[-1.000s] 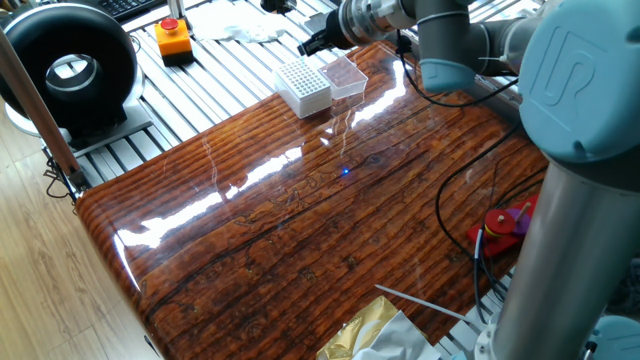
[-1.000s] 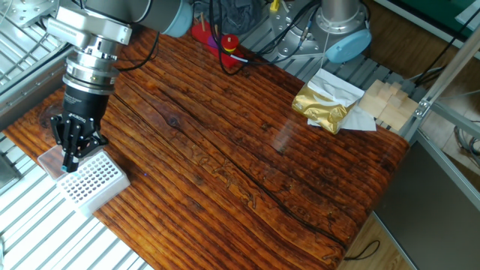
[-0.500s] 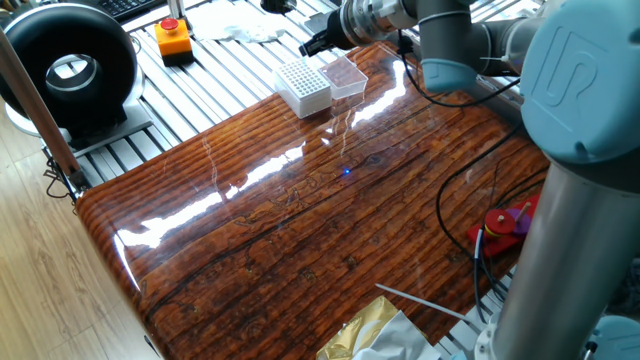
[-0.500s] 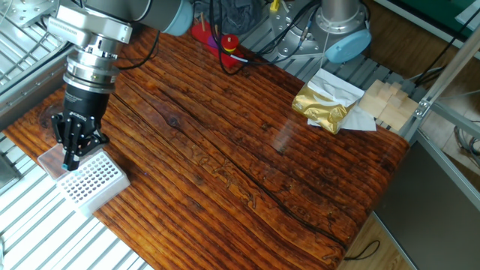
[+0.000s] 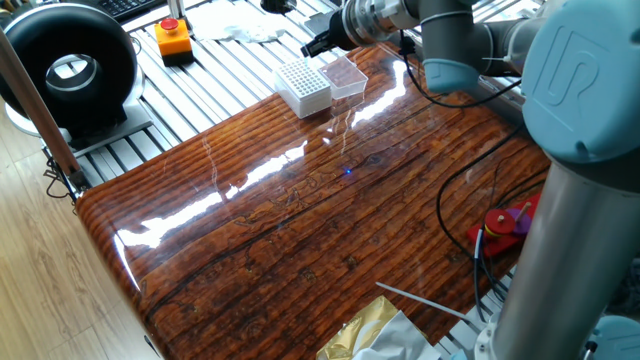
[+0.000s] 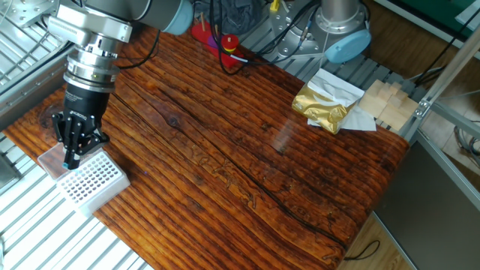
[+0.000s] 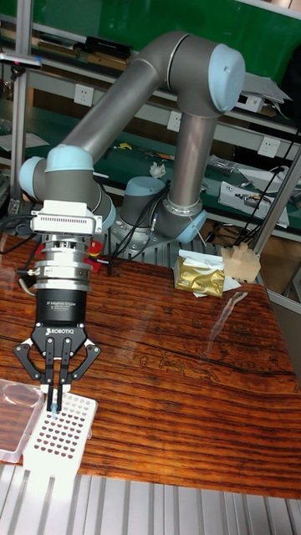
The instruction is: Insert a medium pipette tip into the holder for medium pipette tips
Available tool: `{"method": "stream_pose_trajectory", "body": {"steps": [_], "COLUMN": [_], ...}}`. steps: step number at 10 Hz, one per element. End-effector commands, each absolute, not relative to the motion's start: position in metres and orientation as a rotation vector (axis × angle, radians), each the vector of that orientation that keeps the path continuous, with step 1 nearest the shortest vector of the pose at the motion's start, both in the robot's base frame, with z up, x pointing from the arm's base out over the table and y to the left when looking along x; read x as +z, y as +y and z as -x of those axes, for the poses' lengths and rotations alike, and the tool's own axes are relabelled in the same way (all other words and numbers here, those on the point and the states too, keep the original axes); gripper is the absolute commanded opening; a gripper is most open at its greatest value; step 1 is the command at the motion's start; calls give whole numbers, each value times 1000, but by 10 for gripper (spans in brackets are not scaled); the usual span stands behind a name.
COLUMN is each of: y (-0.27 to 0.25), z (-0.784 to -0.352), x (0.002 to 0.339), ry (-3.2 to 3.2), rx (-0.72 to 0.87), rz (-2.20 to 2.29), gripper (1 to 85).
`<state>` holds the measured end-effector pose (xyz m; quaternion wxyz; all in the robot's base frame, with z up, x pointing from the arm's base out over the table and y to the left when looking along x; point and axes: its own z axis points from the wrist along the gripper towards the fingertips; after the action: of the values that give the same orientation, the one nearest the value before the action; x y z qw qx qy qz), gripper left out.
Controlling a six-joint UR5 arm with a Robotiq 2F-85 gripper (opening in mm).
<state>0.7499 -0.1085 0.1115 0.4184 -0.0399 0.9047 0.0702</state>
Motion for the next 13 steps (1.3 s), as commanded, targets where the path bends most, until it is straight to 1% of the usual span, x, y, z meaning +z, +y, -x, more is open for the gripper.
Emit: {"method": "stream_pose_trajectory", "body": {"steps": [1,13], "y": [-113,-104], "z": [-752,-753], "x": [111,99], "ry": [2260,2263], "rx": [179,219], "rz": [88,85], "gripper": [10,10]}}
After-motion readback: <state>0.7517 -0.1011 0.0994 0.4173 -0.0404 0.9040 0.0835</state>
